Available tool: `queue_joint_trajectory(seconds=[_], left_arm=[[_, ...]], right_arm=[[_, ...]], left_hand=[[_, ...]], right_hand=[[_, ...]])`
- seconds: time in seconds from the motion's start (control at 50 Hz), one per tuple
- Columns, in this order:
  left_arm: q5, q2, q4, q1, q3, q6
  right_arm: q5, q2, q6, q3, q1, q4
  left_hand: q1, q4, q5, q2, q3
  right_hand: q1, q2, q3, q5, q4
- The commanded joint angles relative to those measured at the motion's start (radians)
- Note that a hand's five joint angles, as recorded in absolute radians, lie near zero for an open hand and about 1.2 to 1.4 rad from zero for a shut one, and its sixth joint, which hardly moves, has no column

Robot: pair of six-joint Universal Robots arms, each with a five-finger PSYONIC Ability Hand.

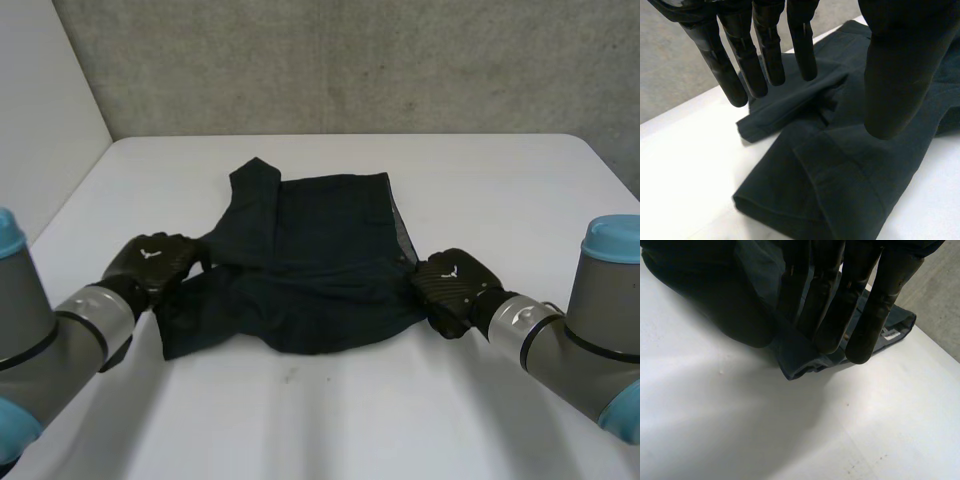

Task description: Fold the shorts.

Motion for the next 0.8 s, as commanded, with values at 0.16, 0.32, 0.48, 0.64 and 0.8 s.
queue_joint_trajectory(seconds=[0.16, 0.32, 0.48, 0.64, 0.8], left_arm=[[-0.013, -0.185, -0.022, -0.052, 0.122, 0.059], [-0.014, -0.225, -0.037, -0.055, 0.125, 0.128], [-0.016, -0.218, -0.049, -0.053, 0.129, 0.128], [-0.045, -0.158, -0.113, -0.058, 0.153, 0.13], [-0.077, 0.147, -0.3, -0.081, 0.3, 0.128]], right_arm=[[0.002, -0.008, -0.007, 0.017, 0.002, 0.001], [0.003, -0.008, -0.004, 0.016, -0.002, 0.001], [0.005, -0.01, -0.004, 0.005, -0.001, 0.002], [0.026, -0.048, -0.009, -0.047, -0.001, 0.086], [0.093, -0.241, -0.006, -0.251, -0.01, 0.303]], left_hand=[[0.098, 0.099, 0.102, 0.097, 0.095], [0.122, 0.122, 0.125, 0.12, 0.118], [0.849, 0.85, 0.853, 0.848, 0.846], [0.85, 0.85, 0.853, 0.848, 0.846], [0.85, 0.85, 0.853, 0.848, 0.846]], right_hand=[[0.507, 0.229, 0.212, 0.244, 0.207], [0.507, 0.229, 0.212, 0.244, 0.207], [0.507, 0.229, 0.212, 0.244, 0.207], [0.507, 0.229, 0.212, 0.244, 0.207], [0.507, 0.229, 0.212, 0.244, 0.207]])
